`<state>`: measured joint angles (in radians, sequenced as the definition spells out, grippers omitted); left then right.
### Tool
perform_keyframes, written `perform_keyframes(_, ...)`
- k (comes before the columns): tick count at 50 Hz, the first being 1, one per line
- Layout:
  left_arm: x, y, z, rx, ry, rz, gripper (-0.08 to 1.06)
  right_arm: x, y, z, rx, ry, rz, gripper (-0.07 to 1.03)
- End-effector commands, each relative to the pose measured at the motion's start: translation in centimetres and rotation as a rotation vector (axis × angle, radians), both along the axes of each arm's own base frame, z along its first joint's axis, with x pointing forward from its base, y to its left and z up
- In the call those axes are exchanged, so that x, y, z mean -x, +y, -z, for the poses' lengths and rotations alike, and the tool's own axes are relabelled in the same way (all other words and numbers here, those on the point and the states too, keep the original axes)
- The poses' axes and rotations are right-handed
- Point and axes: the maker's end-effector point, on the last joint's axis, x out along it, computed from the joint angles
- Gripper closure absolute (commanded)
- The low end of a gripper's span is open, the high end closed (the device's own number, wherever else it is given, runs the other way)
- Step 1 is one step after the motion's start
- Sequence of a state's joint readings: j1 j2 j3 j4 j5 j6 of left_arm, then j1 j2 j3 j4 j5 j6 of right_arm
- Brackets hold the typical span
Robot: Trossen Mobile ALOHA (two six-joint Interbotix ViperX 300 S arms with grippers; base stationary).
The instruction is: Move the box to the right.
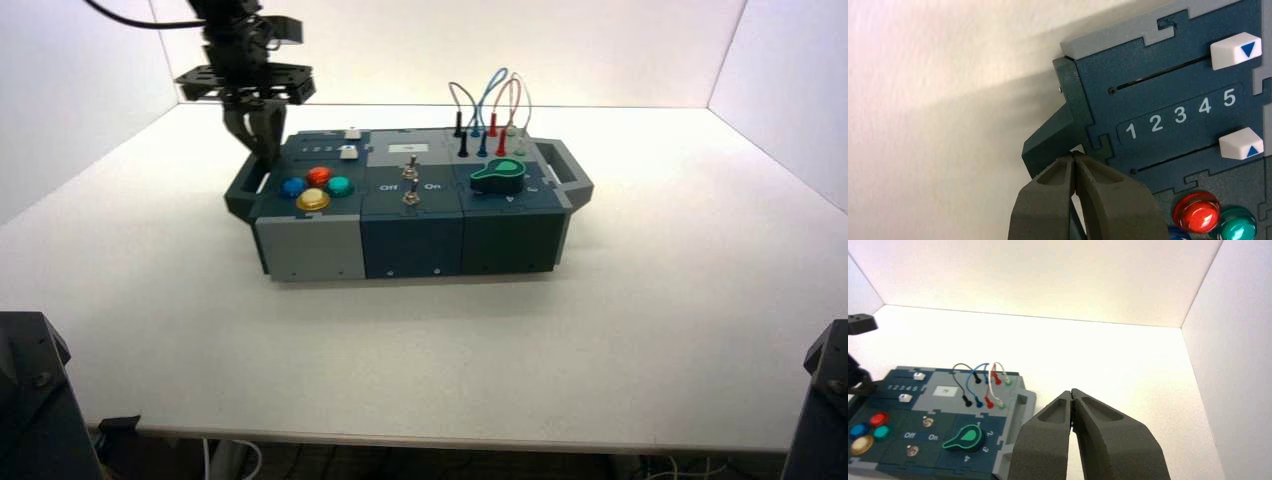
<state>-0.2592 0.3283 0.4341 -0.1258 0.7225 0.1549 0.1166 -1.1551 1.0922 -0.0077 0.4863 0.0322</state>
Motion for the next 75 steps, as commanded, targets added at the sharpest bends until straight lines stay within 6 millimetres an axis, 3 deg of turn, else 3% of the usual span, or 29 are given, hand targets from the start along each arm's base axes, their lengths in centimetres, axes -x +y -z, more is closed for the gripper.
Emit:
perform_keyframes(1,0.0,-4.6,-0.6,0.024,-0.039,0.107,1.01,-0.3,-0.2,-1.3,-0.013,-0.028,0.015,0.98)
perform_keyframes(22,0.5,-10.6,-2.6,0.088,-0.085,0.189,1.01,-0.1,-0.3,-1.5,-0.013,-0.037,0.018,0.99)
perform_keyframes(52,0.6,-15.5,-4.4,0.129,-0.113,0.268,1.01,-0.2,-0.3,-1.6,-0.013,-0.043,0.018,0.98)
perform_keyframes(65,0.9,-16.3,-4.2,0.139,-0.110,0.260,1.01,-0.2,-0.3,-1.6,-0.011,-0.044,0.017,0.99)
perform_keyframes(75,0.0,-15.9,-6.6,0.156,-0.174,0.251,1.01,-0.1,-0.3,-1.5,-0.010,-0.041,0.015,0.98)
